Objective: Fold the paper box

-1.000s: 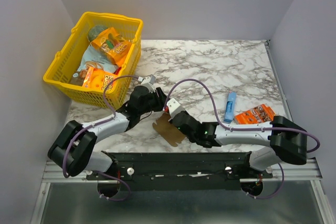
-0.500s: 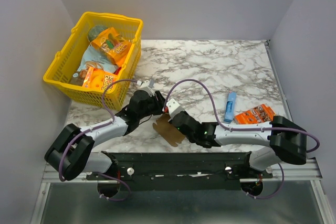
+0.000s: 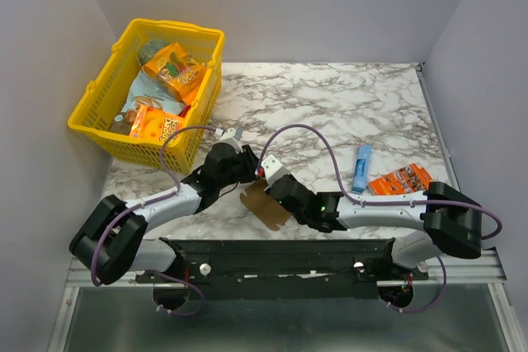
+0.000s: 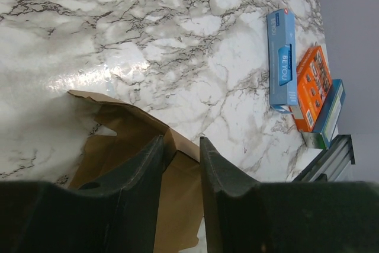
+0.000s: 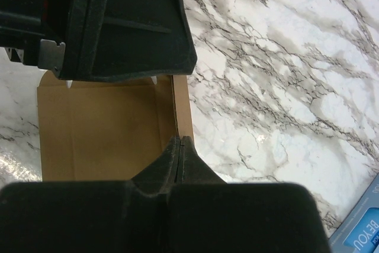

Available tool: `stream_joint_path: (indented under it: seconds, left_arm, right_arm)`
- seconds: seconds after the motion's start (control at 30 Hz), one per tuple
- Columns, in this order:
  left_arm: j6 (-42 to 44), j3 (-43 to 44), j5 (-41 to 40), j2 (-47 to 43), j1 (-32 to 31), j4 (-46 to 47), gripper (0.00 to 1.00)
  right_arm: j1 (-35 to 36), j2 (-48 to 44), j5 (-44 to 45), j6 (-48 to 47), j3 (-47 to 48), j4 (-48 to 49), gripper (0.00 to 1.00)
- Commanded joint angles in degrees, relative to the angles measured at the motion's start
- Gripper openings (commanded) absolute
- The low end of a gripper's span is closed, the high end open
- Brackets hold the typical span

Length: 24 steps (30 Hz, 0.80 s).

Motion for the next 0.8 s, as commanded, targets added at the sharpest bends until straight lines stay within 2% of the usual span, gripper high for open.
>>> stream_joint_path:
  seconds: [0.0, 0.33, 0.43, 0.5, 0.53, 0.63, 0.77]
  left_arm:
    - [-1.1, -0.1, 0.4, 1.1, -0.8, 1.8, 0.36]
    - [-5.5, -1.0, 4.1, 3.6, -1.4, 8.1, 0.24]
    - [-6.1, -1.1, 4.8, 4.0, -1.3, 9.5, 0.24]
    - [-5.0, -1.4, 4.6, 3.4, -1.3, 9.8, 0.31]
    - [-4.5, -1.5, 4.1, 2.9, -1.2, 9.7, 0.46]
    - [-1.8, -2.7, 2.8, -0.8, 0.1, 8.5, 0.76]
    - [2.7, -6.4, 1.4, -9.6, 2.2, 7.2, 0.85]
  right_arm:
    - [-0.3, 2.4, -1.0, 1.2, -0.1, -4.8, 0.01]
    - [-0.4, 2.7, -0.6, 1.1, 0.0, -4.8, 0.01]
    - [-0.3, 2.7, -0.6, 1.2, -0.1, -4.8, 0.01]
    - [-0.3, 2.3, -0.4, 1.2, 0.0, -4.8, 0.01]
    - [-0.3, 2.1, -0.1, 1.2, 0.0, -4.8, 0.01]
    - [-1.0, 0.8, 0.6, 0.8, -0.1, -7.2, 0.01]
    - [-2.5, -2.7, -0.8, 0.6, -1.4, -7.9, 0.01]
